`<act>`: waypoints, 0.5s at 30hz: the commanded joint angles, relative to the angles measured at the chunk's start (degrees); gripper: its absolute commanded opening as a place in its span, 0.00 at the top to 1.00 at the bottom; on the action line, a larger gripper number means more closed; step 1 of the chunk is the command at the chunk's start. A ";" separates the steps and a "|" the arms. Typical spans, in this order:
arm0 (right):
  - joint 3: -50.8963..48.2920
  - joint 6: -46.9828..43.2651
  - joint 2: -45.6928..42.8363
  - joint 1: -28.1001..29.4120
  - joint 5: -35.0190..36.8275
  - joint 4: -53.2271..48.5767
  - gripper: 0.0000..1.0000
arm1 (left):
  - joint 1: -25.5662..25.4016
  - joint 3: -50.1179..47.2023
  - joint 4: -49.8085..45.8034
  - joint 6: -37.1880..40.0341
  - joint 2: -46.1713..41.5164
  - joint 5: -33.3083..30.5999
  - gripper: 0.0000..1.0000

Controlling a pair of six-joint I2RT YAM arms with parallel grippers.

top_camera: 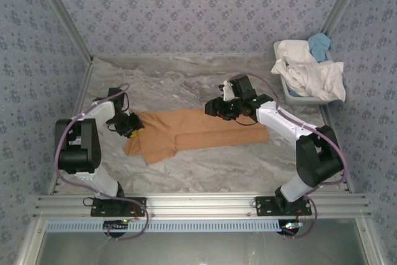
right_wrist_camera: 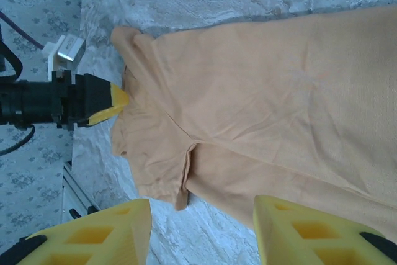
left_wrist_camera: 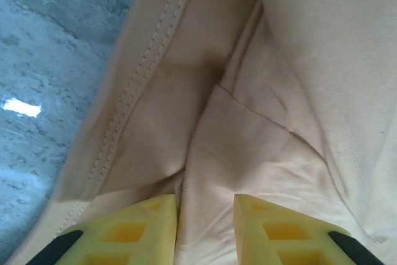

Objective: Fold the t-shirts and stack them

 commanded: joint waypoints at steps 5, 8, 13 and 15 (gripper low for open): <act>-0.22 1.02 0.24 -0.31 -1.59 0.68 0.51 | 0.10 -0.61 2.42 2.91 0.01 -2.86 0.77; -0.03 0.97 0.69 -0.20 -1.09 1.22 0.51 | 0.10 -0.66 2.86 2.70 0.28 -2.15 0.81; 0.04 0.96 0.63 -0.19 -1.16 0.64 0.52 | 0.10 -0.86 2.74 3.12 0.08 -1.23 0.88; -0.03 1.01 0.51 -0.27 -1.11 0.14 0.52 | 0.01 -1.07 2.06 3.32 -0.50 -1.22 0.93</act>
